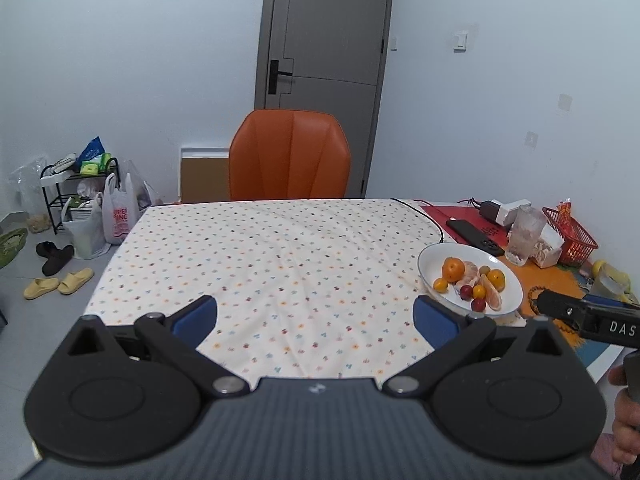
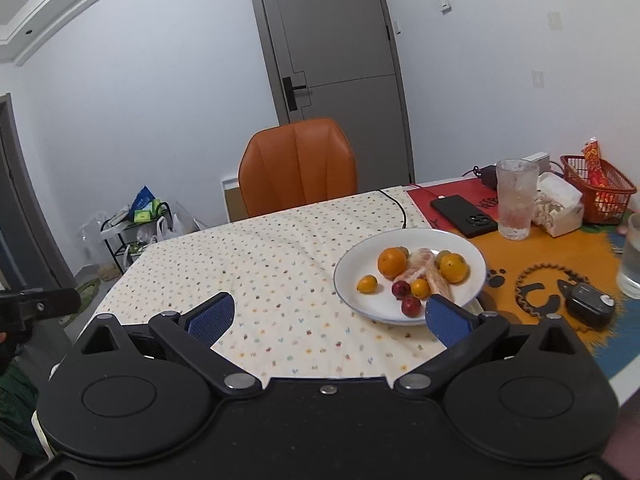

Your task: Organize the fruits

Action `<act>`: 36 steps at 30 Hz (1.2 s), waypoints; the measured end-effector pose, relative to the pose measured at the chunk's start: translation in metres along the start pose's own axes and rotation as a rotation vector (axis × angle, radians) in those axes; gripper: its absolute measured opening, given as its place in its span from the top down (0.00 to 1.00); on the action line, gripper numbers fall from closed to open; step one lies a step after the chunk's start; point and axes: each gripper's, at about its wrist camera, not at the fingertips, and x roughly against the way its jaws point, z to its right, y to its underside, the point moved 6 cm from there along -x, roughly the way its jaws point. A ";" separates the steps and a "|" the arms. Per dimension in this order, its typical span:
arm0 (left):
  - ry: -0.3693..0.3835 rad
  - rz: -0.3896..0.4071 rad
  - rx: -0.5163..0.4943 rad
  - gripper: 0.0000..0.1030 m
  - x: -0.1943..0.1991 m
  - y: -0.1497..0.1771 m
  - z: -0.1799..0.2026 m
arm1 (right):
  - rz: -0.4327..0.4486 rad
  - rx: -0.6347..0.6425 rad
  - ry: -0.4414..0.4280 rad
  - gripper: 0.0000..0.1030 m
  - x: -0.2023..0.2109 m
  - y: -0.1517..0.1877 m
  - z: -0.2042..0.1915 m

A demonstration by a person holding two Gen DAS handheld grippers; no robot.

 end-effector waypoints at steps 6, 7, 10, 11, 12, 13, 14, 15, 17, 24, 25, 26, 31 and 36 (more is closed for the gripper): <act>-0.040 0.008 0.009 0.00 0.024 0.008 -0.012 | 0.018 -0.025 0.015 0.00 0.018 -0.001 -0.011; -0.045 0.012 0.007 0.00 0.028 0.008 -0.013 | 0.029 -0.019 0.013 0.00 0.022 -0.002 -0.014; -0.062 0.018 0.008 0.00 0.038 0.011 -0.016 | 0.043 -0.011 0.008 0.00 0.033 -0.003 -0.023; -0.063 0.021 0.006 0.00 0.041 0.013 -0.016 | 0.043 -0.010 0.011 0.00 0.036 -0.002 -0.026; -0.063 0.027 0.004 0.00 0.044 0.015 -0.016 | 0.042 -0.008 0.012 0.00 0.038 -0.002 -0.029; -0.063 0.028 0.003 0.00 0.046 0.017 -0.015 | 0.041 -0.004 0.006 0.00 0.040 0.000 -0.033; -0.063 0.027 0.000 0.00 0.048 0.020 -0.014 | 0.039 0.006 -0.003 0.00 0.042 0.001 -0.037; -0.063 0.029 -0.004 0.00 0.050 0.022 -0.013 | 0.035 0.019 -0.008 0.00 0.043 0.002 -0.041; -0.074 0.037 -0.006 0.00 0.054 0.025 -0.011 | 0.032 0.041 -0.019 0.00 0.045 0.005 -0.049; -0.076 0.054 -0.026 0.00 0.062 0.029 -0.011 | 0.002 0.097 -0.060 0.00 0.047 0.015 -0.069; -0.074 0.051 -0.028 0.00 0.061 0.030 -0.012 | 0.001 0.099 -0.058 0.00 0.046 0.016 -0.069; -0.073 0.048 -0.029 0.00 0.060 0.031 -0.013 | -0.001 0.099 -0.052 0.00 0.046 0.017 -0.069; -0.080 0.041 -0.004 0.00 0.058 0.034 -0.024 | -0.003 0.093 -0.026 0.00 0.044 0.017 -0.066; -0.088 0.039 0.012 0.00 0.058 0.035 -0.032 | -0.012 0.102 -0.019 0.00 0.043 0.019 -0.066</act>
